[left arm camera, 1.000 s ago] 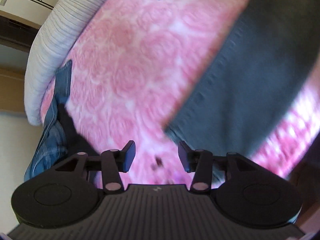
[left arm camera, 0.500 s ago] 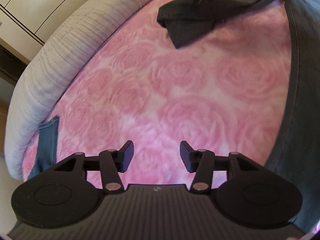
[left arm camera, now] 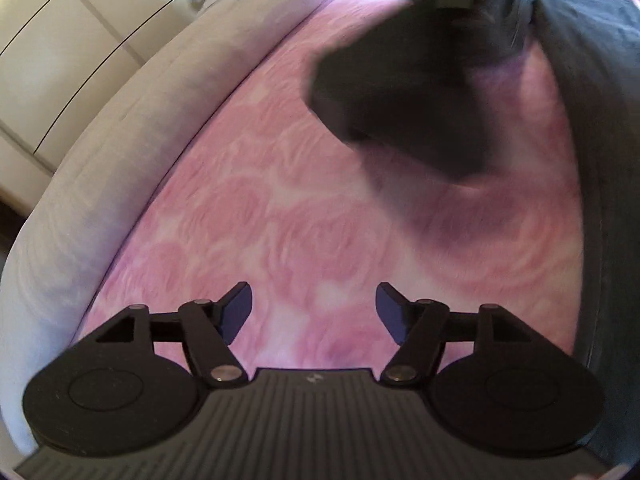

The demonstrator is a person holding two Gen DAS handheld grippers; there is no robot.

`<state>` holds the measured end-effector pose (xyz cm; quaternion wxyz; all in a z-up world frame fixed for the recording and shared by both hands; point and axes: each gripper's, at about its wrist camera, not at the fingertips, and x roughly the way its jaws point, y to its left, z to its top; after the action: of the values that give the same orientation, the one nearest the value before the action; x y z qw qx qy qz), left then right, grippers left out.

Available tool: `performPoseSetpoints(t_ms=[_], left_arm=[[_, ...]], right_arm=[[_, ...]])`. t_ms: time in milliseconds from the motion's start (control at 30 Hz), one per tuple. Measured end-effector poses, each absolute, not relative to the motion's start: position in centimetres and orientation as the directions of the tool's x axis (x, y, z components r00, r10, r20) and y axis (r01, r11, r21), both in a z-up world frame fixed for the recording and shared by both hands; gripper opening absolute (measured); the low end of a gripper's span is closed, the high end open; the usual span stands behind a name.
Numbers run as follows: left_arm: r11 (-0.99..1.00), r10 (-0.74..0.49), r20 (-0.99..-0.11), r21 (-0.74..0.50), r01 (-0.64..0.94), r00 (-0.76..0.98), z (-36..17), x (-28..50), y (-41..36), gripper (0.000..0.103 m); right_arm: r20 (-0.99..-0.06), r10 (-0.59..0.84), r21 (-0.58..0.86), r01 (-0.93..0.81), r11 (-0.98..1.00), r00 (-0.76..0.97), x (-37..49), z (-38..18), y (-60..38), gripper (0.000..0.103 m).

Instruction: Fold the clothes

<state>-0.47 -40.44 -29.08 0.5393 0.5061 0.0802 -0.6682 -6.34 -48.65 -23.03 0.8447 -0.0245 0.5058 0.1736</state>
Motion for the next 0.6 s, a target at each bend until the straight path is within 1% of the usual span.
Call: performPoseSetpoints(t_ms=[67,200,267,367,433,500,533,567,600], left_arm=[[-0.459,-0.642,-0.765,0.447,0.767,0.062,-28.8,-1.6,-40.9,0.066],[-0.607,-0.632,-0.775,0.475,0.637,-0.024,-28.7,-4.4,-41.3,0.067],[-0.683,-0.63,-0.774,0.513,0.521,-0.063,-29.3,-5.8,-41.6,0.068],[-0.731,-0.638,-0.765,0.565,0.382,-0.089,-30.4,-7.2,-43.0,0.068],[-0.744,-0.643,-0.755,0.579,0.335,-0.124,-30.9,-8.1,-44.3,0.068],[-0.769,-0.627,-0.758,0.563,0.304,-0.181,-31.2,-9.2,-45.4,0.067],[-0.791,-0.605,-0.766,0.546,0.277,-0.217,-31.3,-9.8,-45.7,0.06],[-0.813,-0.578,-0.779,0.524,0.254,-0.242,-31.3,-10.4,-45.8,0.05],[-0.829,-0.556,-0.792,0.504,0.245,-0.252,-31.1,-10.9,-45.9,0.025]], right_arm=[[-0.886,0.277,0.127,-0.382,0.916,0.371,-8.9,-23.6,-47.6,0.007],[-0.871,0.28,0.16,-0.305,0.939,0.404,-11.7,-24.6,-47.8,0.007],[-0.863,0.268,0.138,-0.31,0.941,0.428,-12.6,-24.2,-47.4,0.007],[-0.869,0.262,0.09,-0.385,0.918,0.421,-13.9,-23.3,-46.1,0.007],[-0.867,0.264,0.075,-0.414,0.907,0.422,-14.9,-22.7,-45.8,0.007],[-0.86,0.266,0.07,-0.415,0.907,0.436,-16.1,-22.1,-45.9,0.007],[-0.854,0.264,0.069,-0.406,0.911,0.447,-16.6,-21.8,-46.1,0.007],[-0.848,0.262,0.069,-0.394,0.916,0.46,-17.0,-21.3,-46.4,0.007],[-0.842,0.259,0.068,-0.382,0.922,0.473,-17.5,-20.9,-46.6,0.007]])
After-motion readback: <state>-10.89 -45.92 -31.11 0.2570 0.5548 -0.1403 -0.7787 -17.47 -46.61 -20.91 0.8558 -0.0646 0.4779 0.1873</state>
